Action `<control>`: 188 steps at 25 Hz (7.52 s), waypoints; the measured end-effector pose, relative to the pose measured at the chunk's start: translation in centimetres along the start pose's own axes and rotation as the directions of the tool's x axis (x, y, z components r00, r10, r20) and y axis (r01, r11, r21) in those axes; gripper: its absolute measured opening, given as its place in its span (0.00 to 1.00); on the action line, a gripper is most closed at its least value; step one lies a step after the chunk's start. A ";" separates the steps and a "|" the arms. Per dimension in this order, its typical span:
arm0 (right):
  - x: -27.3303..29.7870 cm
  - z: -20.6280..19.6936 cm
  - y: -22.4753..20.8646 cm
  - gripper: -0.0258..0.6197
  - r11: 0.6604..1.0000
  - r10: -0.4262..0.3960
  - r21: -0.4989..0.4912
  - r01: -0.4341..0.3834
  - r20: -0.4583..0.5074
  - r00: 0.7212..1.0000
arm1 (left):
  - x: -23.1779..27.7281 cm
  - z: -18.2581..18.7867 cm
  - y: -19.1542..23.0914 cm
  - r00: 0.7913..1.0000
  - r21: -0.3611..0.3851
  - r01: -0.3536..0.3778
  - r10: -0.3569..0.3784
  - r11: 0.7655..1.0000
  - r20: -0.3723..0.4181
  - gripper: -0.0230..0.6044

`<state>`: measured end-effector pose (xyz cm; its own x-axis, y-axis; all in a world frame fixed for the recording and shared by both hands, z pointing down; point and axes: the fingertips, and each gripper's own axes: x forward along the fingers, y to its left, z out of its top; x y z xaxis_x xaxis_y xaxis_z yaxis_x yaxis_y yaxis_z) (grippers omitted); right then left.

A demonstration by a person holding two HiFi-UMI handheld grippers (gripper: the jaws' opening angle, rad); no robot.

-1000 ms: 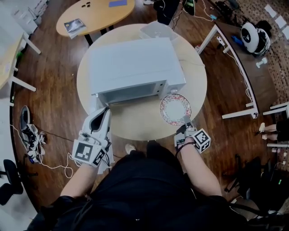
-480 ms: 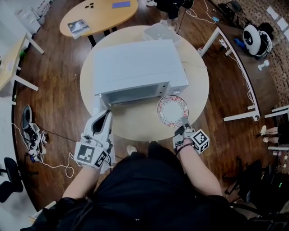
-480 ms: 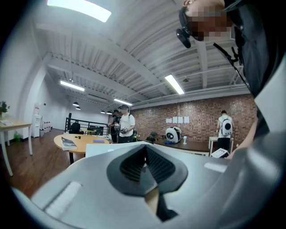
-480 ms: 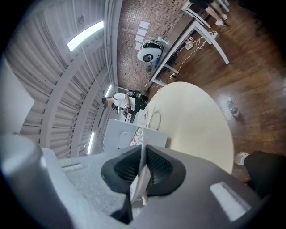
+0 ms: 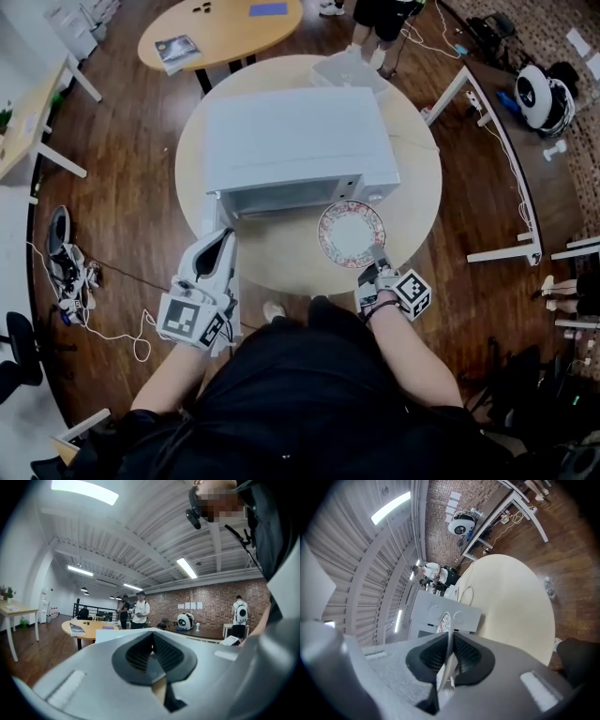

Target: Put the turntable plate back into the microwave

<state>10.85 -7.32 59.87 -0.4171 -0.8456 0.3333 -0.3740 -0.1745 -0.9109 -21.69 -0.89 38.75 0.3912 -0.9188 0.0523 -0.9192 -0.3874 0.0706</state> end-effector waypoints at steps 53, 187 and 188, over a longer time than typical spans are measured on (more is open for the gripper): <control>10.9 -9.9 6.7 0.07 0.985 0.108 -0.091 -0.147 -0.340 0.934 | -3.7 1.2 3.3 0.978 -0.041 -0.203 0.204 0.978 0.031 0.04; 26.0 -12.3 6.0 0.08 0.998 -0.007 -0.067 -0.008 -0.215 0.977 | -1.3 -0.6 6.8 0.948 -0.089 -0.307 0.297 0.947 -0.114 0.04; 26.0 -12.4 6.0 0.08 0.998 -0.011 -0.066 -0.004 -0.214 0.977 | -1.4 -0.6 6.9 0.948 -0.090 -0.308 0.298 0.947 -0.115 0.04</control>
<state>-12.52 -24.13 66.09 -0.5810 -0.7157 0.3876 -0.4267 -0.1377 -0.8939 -28.52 -2.25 39.78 0.1023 -0.9775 0.1847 -0.9871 -0.0768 0.1403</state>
